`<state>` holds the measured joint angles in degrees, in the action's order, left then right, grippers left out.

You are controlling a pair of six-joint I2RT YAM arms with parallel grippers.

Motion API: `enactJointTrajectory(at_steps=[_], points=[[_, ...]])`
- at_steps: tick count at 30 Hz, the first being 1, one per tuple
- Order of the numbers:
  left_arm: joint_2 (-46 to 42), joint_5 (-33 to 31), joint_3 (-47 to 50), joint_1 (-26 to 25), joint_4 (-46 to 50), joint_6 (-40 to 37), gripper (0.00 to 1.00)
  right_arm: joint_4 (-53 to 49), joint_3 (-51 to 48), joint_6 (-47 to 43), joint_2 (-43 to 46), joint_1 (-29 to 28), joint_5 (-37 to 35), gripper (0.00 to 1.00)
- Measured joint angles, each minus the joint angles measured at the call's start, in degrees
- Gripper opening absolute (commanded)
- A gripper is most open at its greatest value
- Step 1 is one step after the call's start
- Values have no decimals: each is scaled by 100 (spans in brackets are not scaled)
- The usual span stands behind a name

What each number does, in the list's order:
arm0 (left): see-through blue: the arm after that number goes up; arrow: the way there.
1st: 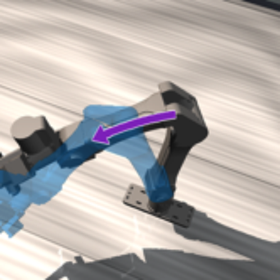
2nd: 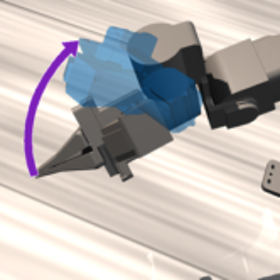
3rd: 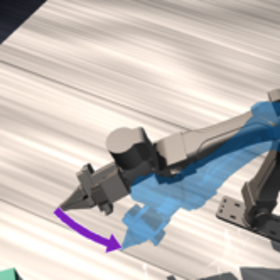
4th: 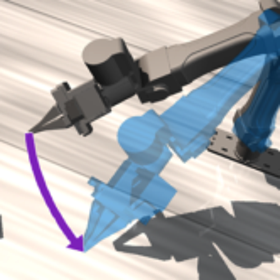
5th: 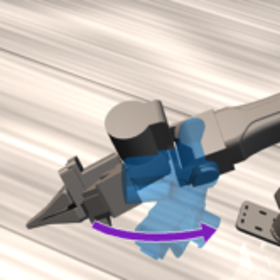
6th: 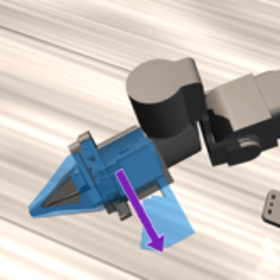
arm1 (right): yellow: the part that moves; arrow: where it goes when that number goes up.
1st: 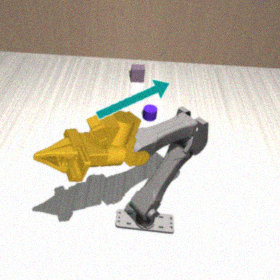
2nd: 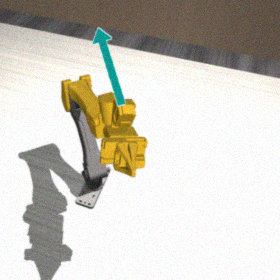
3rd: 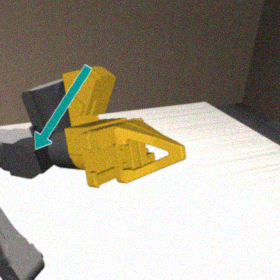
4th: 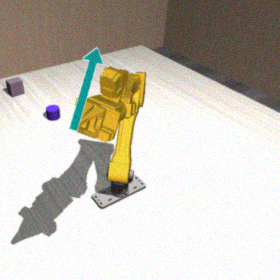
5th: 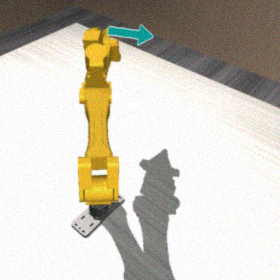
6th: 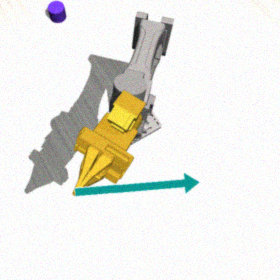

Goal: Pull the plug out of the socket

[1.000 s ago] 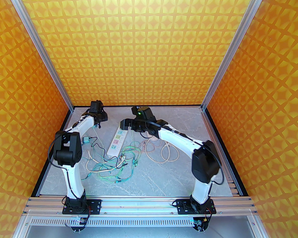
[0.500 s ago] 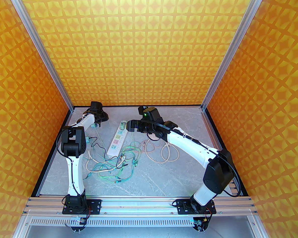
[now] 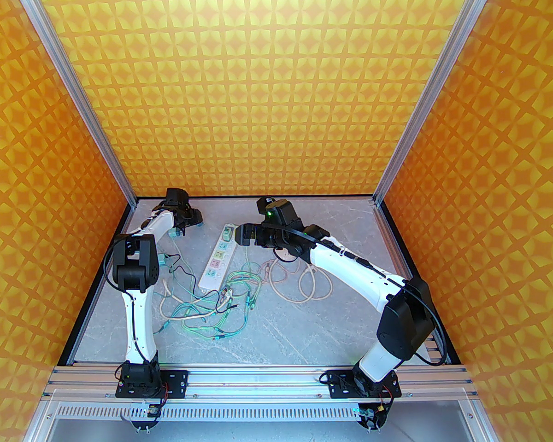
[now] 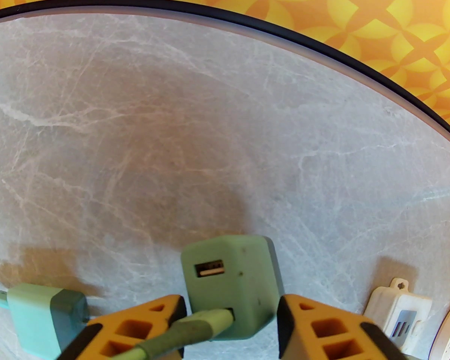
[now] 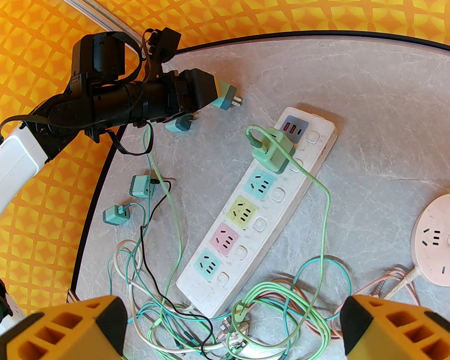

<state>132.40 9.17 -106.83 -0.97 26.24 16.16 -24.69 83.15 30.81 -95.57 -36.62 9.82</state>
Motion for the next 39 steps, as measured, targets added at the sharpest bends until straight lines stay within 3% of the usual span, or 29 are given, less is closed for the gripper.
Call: enactJointTrajectory(at_steps=[7,9,13,18,19,28,39], points=[[-96,20,323,24,13,61,60,26,-118,37,0,0,2,98],[-195,57,546,24,22,107,69,50,-173,59,2,0,22,99],[-516,155,1003,24,11,203,71,157,-269,133,9,0,33,98],[-1126,229,1582,22,-111,402,90,304,-455,197,111,0,83,99],[-1281,240,1727,22,-168,452,99,319,-485,210,144,0,94,99],[-2496,269,2756,-201,-817,780,99,479,-667,212,229,-2,87,98],[-3458,-31,3580,-1064,-1794,634,99,503,-684,332,203,28,-122,99]])
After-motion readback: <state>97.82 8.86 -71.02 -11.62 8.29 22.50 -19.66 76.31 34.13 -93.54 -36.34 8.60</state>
